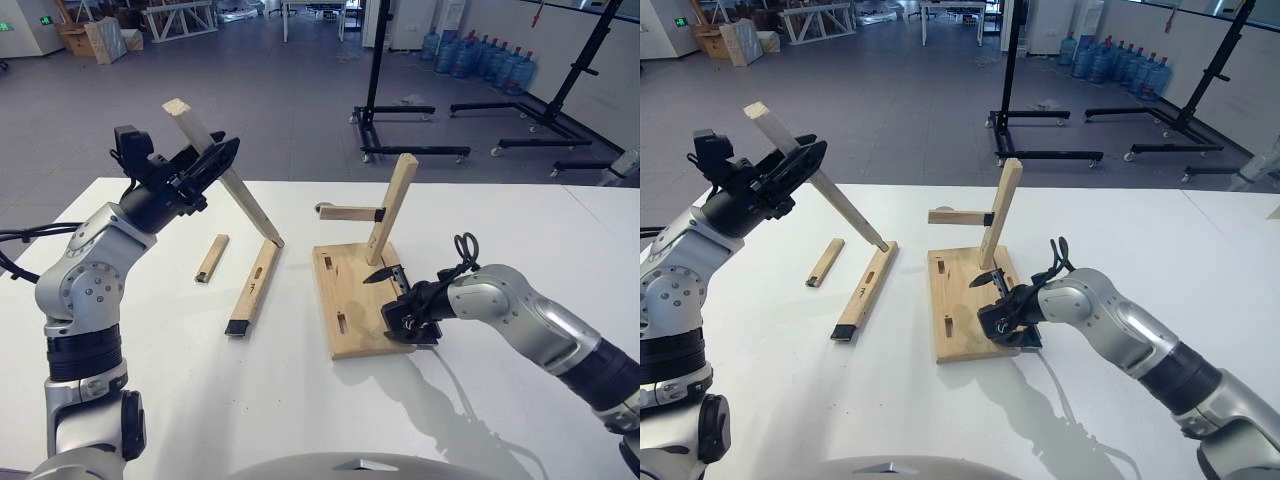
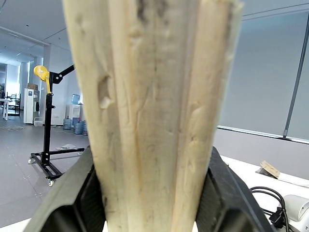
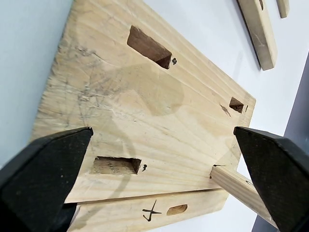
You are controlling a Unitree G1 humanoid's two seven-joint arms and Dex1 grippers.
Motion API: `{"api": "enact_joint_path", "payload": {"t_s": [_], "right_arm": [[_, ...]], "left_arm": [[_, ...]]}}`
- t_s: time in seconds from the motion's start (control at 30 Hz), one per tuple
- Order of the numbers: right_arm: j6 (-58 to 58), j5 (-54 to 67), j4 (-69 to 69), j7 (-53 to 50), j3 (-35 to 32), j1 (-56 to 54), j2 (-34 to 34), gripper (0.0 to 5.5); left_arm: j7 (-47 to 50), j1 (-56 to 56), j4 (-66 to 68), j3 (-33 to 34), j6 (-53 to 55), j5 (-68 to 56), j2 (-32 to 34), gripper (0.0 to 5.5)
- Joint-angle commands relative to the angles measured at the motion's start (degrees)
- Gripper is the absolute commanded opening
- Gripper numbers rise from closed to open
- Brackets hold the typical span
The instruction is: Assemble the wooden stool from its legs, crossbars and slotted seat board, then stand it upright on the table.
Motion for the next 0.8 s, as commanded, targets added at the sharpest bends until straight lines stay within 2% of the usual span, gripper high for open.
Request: {"api": "enact_joint_path", "payload": {"t_s": [0.03, 0.23, 0.47, 0.63, 0.8], "right_arm": [[-2.38, -5.28, 4.48, 5.26, 2.11, 4.40, -3.85, 5.40], [-10.27, -6.03, 3.69, 5.79, 1.34, 8.34, -6.61, 5.40], [-8.64, -1.05, 3.21, 6.76, -4.26, 3.47, -2.78, 5.40], [-1.55, 5.71, 1.80, 9.02, -9.98, -3.68, 2.07, 5.40], [10.48, 16.32, 0.03, 10.07, -18.42, -9.40, 4.98, 5.40]], "left_arm": [[0.14, -0.66, -0.17, -0.74, 0.47, -0.25, -0.47, 2.02], [-0.18, -0.49, 0.02, -1.37, 1.07, -0.54, -1.15, 2.02], [-0.66, -1.71, 2.14, -2.69, 2.35, -1.40, -2.80, 2.02], [-2.43, -5.89, 9.11, -4.81, 2.38, -0.33, -4.29, 2.02], [-9.10, -12.19, 20.78, -7.27, -0.69, 3.81, -5.19, 2.02]]}}
